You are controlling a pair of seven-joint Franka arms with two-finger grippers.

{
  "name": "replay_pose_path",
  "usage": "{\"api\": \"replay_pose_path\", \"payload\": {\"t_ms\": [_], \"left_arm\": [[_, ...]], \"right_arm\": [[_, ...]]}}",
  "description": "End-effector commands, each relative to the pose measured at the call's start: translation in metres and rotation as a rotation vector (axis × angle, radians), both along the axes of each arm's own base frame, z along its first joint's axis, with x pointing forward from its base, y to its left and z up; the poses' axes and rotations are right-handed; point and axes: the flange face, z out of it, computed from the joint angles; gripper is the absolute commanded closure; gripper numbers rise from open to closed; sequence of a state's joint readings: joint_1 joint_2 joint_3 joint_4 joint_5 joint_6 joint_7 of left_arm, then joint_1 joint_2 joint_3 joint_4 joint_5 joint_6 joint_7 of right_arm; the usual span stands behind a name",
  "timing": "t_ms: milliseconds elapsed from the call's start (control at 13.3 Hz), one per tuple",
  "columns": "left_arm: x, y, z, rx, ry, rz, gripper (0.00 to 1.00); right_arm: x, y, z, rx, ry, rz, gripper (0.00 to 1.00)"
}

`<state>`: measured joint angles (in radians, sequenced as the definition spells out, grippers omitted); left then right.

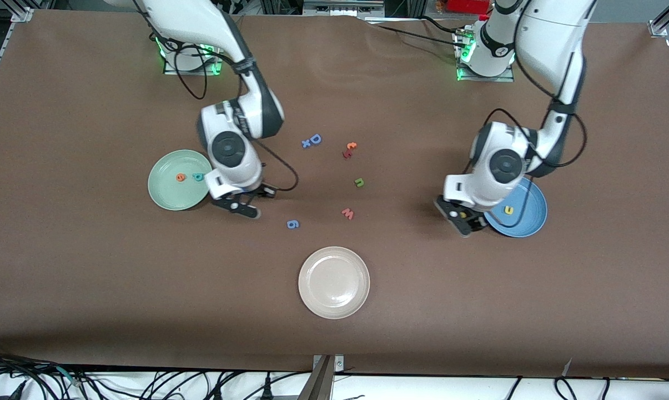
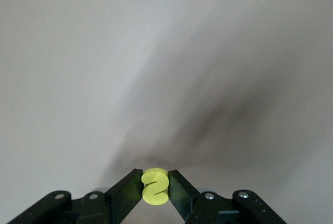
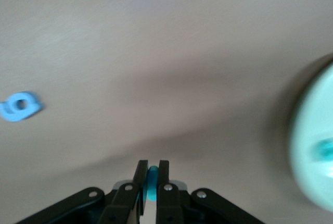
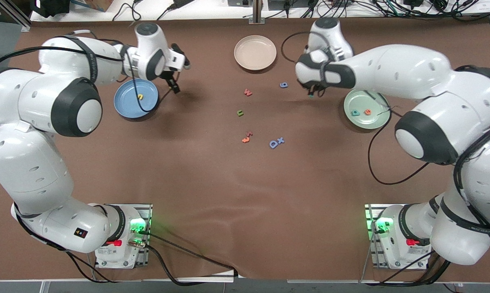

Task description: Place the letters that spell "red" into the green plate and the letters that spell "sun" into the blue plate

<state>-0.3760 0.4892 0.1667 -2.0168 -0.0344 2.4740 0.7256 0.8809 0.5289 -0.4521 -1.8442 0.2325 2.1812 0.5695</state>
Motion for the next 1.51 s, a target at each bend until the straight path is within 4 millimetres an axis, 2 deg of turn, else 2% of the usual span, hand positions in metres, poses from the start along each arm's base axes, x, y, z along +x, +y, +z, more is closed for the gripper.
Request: {"api": "replay_pose_path", "payload": {"t_ms": [0,226,377,604,679,754,830,905,981,1282,1358,1433], "left_arm": [[-0.005,0.049,0.020,-0.016,0.088,0.071,0.81],[-0.015,0.084,0.013,-0.031,0.177,0.174,0.77],[-0.027,0.095,-0.001,-0.054,0.213,0.224,0.75],[-0.041,0.095,-0.032,-0.098,0.268,0.305,0.75],[-0.041,0.095,-0.036,-0.096,0.269,0.306,0.75],[-0.040,0.095,-0.036,-0.096,0.268,0.306,0.70],[-0.040,0.095,-0.037,-0.094,0.269,0.305,0.59],[-0.039,0.095,-0.037,-0.094,0.264,0.305,0.27],[-0.037,0.095,-0.034,-0.095,0.257,0.301,0.00],[-0.017,0.089,-0.005,-0.119,0.204,0.249,0.00],[-0.012,0.088,0.005,-0.126,0.185,0.249,0.00],[-0.011,0.083,0.007,-0.132,0.183,0.243,0.00]], "right_arm": [[0.005,-0.059,0.027,0.017,0.097,0.128,1.00],[0.007,-0.139,0.025,0.024,0.140,0.237,1.00],[0.002,-0.160,0.010,0.027,0.116,0.304,1.00],[-0.002,-0.186,-0.015,0.000,0.062,0.332,1.00],[-0.006,-0.190,-0.020,0.001,0.070,0.341,1.00],[-0.007,-0.204,-0.024,0.002,0.075,0.324,0.88],[-0.006,-0.209,-0.024,0.001,0.076,0.314,0.63],[-0.007,-0.209,-0.028,0.002,0.083,0.310,0.07],[-0.007,-0.208,-0.027,0.003,0.086,0.310,0.00],[-0.005,-0.204,-0.018,0.019,0.079,0.304,0.00],[-0.001,-0.197,-0.008,0.032,0.086,0.305,0.00],[0.007,-0.192,0.005,0.045,0.101,0.305,0.00]]}}
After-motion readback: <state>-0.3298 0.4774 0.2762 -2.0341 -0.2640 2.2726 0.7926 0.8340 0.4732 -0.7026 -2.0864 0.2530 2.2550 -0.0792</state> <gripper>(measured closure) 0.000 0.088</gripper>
